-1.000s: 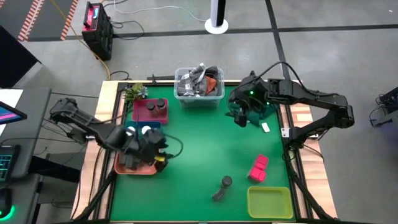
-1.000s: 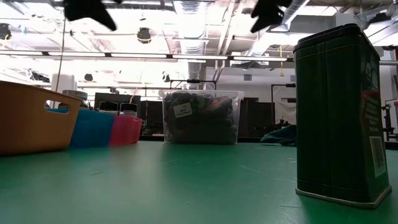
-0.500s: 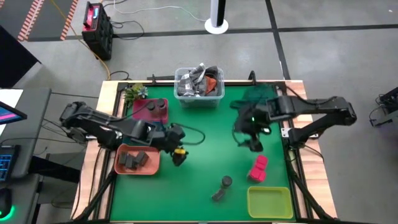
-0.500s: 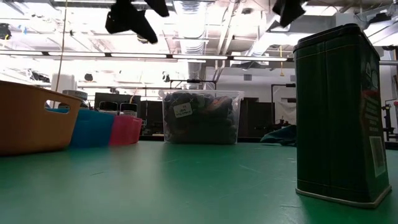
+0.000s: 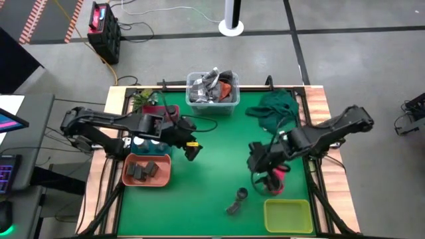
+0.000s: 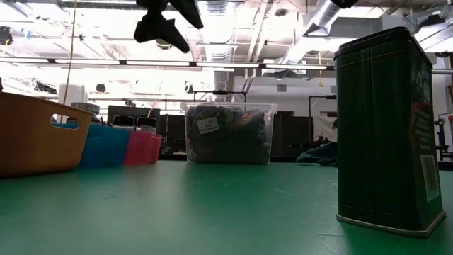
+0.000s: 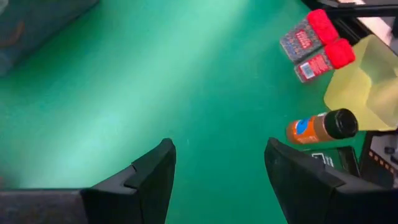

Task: Sort spices by type
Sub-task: Put the black spice bottle into the red bin

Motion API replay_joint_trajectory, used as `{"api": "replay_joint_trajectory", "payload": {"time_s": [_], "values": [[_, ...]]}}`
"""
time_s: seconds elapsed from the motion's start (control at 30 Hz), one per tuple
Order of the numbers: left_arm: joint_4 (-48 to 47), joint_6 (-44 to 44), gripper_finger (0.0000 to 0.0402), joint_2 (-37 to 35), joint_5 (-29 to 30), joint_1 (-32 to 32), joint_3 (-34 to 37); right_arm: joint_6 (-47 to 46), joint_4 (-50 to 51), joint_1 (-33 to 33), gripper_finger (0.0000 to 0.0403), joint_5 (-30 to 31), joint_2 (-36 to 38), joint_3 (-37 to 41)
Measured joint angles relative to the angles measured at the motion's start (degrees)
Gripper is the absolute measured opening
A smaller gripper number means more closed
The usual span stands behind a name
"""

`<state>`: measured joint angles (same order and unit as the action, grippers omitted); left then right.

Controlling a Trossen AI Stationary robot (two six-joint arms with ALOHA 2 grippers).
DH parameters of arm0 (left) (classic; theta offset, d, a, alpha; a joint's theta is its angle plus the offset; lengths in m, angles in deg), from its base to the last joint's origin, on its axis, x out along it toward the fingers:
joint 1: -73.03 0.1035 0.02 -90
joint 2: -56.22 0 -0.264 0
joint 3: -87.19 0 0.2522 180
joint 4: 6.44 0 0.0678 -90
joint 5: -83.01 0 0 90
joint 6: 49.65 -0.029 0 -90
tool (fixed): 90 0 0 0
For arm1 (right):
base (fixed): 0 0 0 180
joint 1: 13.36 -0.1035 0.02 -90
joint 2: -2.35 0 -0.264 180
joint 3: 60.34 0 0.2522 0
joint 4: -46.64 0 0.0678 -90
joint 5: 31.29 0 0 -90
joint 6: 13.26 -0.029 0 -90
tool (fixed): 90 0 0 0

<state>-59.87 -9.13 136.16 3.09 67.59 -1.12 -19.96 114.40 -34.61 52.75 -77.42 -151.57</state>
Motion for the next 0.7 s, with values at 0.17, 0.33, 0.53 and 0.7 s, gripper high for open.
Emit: {"api": "replay_joint_trajectory", "payload": {"time_s": [0.17, 0.33, 0.53, 0.7], "values": [[-1.5, -0.1, 0.0233, -3.4, 0.3, -2.1, 0.0, -5.2, -2.7, -2.0, 0.0321, 1.2, -4.2, 0.0], [-4.6, 2.3, 0.0233, -6.7, 1.7, -5.0, 0.0, -7.0, -4.9, -3.6, 0.0321, 1.8, -7.7, -1.2], [-7.5, 4.1, 0.0233, -8.8, 2.4, -7.5, 0.0, -6.4, -4.5, -7.0, 0.0321, 5.9, -13.1, -5.1], [-7.6, 5.6, 0.0233, -8.7, 2.7, -8.8, 0.0, -2.6, 0.5, -8.4, 0.0338, 7.0, -16.4, -8.0]]}}
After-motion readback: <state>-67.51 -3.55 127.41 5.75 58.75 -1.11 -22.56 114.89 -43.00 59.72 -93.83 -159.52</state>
